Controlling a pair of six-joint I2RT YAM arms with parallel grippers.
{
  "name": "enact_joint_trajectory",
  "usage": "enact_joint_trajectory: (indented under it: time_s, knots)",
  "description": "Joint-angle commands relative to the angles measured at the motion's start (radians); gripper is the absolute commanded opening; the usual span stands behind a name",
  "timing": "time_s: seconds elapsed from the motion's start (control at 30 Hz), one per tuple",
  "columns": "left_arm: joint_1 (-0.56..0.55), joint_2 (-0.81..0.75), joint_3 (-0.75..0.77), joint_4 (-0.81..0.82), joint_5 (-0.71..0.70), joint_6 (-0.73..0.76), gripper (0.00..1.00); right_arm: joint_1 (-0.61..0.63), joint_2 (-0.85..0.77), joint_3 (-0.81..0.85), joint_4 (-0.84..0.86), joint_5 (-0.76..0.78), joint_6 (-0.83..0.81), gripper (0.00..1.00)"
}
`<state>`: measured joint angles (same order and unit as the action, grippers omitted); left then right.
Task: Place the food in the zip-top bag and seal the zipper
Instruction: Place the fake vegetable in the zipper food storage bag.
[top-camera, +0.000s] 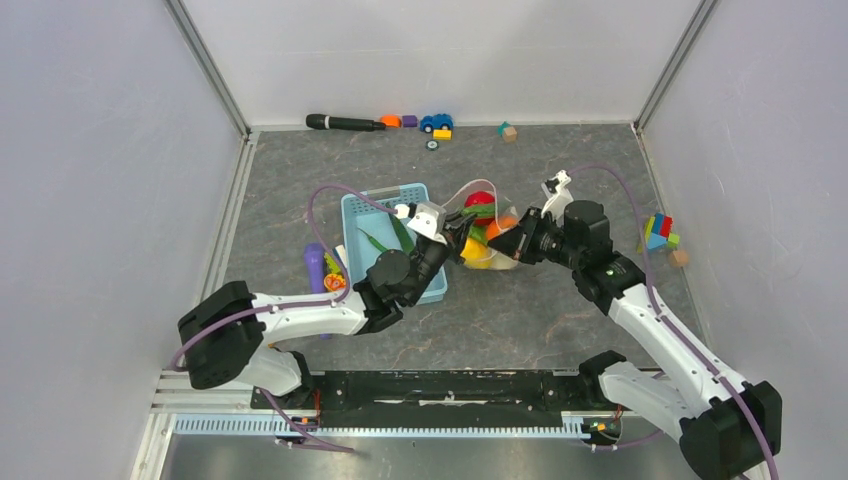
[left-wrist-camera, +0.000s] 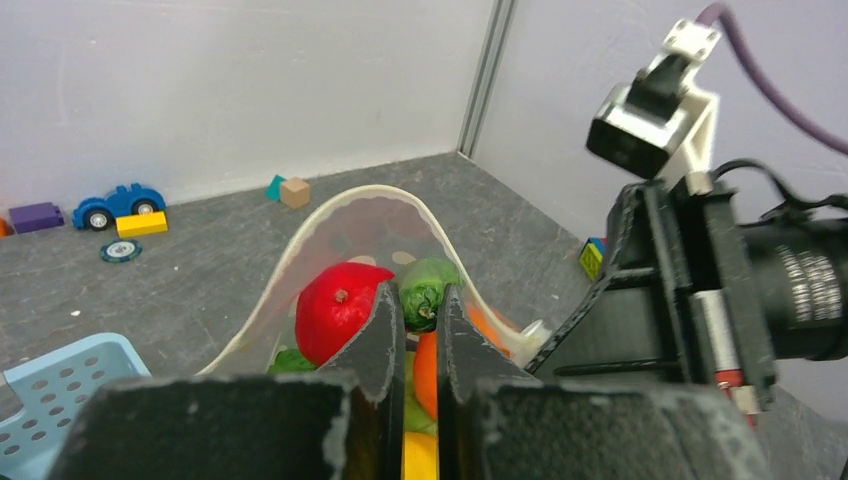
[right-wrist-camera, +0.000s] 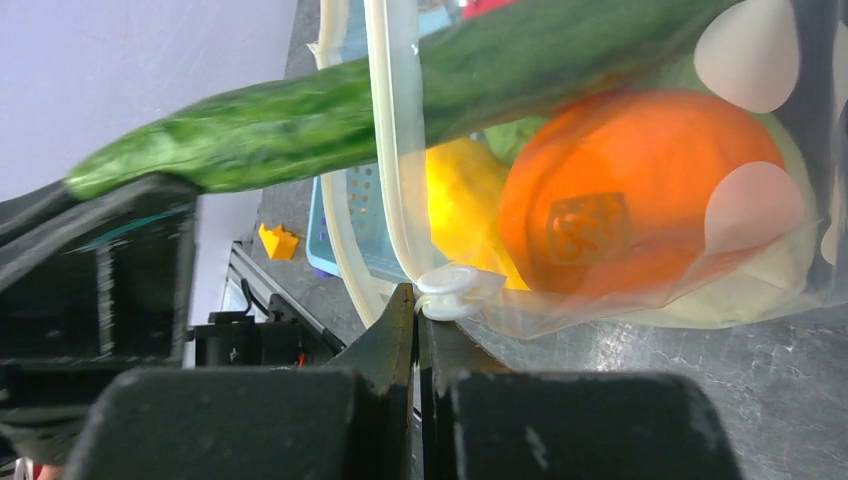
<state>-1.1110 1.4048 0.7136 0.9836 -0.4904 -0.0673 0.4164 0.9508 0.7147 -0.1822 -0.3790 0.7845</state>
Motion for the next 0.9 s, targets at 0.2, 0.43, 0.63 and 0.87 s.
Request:
enact_joint_trajectory:
  time_s: [0.2, 0.43, 0.63, 0.87]
  knots:
    - [0.139, 0.034, 0.075, -0.230, 0.189, -0.308, 0.02, -0.046, -0.039, 0.062, 0.021, -0.084, -0.006, 0.00]
    - [0.166, 0.083, 0.119, -0.270, 0.243, -0.343, 0.06, -0.057, -0.075, -0.049, 0.108, -0.112, 0.036, 0.00]
    - [0.168, 0.151, 0.178, -0.295, 0.247, -0.349, 0.05, -0.059, -0.079, -0.055, 0.125, -0.131, 0.024, 0.00]
    - [0.168, 0.236, 0.263, -0.385, 0.254, -0.352, 0.07, -0.059, -0.086, -0.047, 0.130, -0.140, 0.009, 0.00]
